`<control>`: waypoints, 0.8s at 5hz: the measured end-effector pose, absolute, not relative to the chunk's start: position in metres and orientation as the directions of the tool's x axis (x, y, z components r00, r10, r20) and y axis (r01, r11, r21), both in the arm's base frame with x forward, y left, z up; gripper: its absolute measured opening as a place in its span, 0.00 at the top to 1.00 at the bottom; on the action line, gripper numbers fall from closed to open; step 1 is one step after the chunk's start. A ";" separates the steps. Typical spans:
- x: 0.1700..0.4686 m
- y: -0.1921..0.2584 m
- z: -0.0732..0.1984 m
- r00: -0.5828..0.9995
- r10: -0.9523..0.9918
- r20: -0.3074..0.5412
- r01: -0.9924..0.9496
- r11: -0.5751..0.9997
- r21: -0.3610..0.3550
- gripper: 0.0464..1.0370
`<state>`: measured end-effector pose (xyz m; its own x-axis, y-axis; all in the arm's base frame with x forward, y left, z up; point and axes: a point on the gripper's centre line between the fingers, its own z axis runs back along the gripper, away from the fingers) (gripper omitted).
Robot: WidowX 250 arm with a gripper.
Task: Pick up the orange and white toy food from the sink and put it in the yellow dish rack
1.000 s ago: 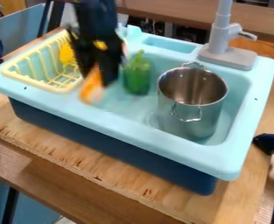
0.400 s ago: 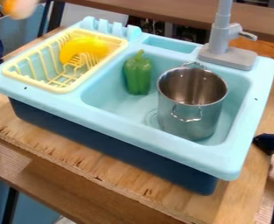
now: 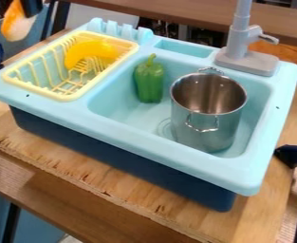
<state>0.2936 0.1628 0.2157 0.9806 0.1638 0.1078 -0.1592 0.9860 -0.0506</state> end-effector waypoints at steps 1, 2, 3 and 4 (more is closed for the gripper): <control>0.292 0.160 0.198 0.981 0.174 0.085 -0.168 0.983 -0.069 0.45; 0.302 0.154 0.177 0.982 0.181 0.063 -0.173 0.978 -0.115 0.45; 0.308 0.157 0.165 0.980 0.191 0.057 -0.183 0.976 -0.117 0.45; 0.316 0.163 0.149 0.977 0.211 0.032 -0.206 0.972 -0.111 0.45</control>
